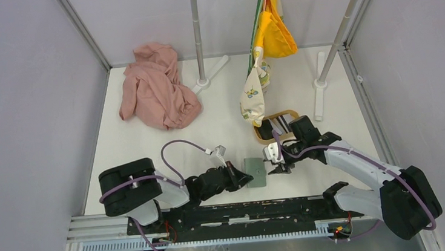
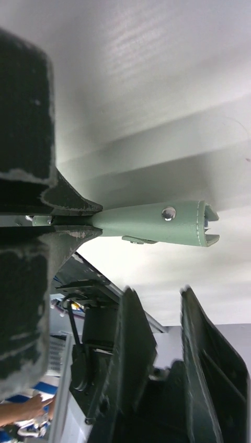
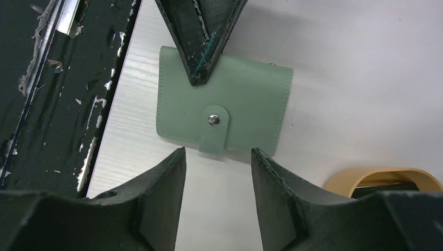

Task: Put the credit cards into the card holder
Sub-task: Open the card holder at the center of the board.

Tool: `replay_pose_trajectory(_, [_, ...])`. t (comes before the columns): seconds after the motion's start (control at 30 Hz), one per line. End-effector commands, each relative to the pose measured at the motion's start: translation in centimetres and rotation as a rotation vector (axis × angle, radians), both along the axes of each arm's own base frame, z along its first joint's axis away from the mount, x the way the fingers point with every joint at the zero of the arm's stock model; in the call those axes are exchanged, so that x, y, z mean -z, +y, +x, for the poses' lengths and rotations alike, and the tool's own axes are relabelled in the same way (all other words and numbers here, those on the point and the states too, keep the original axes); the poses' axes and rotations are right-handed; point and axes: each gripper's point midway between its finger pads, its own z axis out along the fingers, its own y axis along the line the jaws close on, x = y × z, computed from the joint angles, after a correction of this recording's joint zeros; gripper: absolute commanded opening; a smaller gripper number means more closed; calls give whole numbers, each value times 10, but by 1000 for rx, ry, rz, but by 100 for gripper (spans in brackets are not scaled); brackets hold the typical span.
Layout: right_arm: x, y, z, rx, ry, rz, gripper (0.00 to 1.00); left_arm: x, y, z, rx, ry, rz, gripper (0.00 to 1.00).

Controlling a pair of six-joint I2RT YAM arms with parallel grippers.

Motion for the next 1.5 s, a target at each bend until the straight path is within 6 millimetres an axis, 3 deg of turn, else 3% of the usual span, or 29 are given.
replay_pose_trajectory(0.0, [2, 7, 10, 48, -37, 9, 55, -19, -8, 19, -110, -100, 73, 2])
replay_pose_trajectory(0.27, [14, 8, 17, 91, -70, -36, 55, -25, -27, 18, -123, -65, 71, 2])
replay_pose_trajectory(0.8, [26, 17, 15, 111, -67, -58, 50, -59, -45, 25, -159, -70, -57, 2])
replay_pose_trajectory(1.0, [24, 20, 19, 137, -67, -58, 31, -71, -58, 25, -140, -77, -89, 2])
replay_pose_trajectory(1.2, [14, 23, 19, 129, -60, -47, 7, -62, -48, 25, -156, -69, -71, 2])
replay_pose_trajectory(1.33, [7, 23, 14, 91, -58, -34, 1, -53, -33, 26, -183, -70, -46, 2])
replay_pose_trajectory(1.47, [-3, 18, 22, 113, -80, -17, 0, -38, -14, 26, -198, -81, 23, 2])
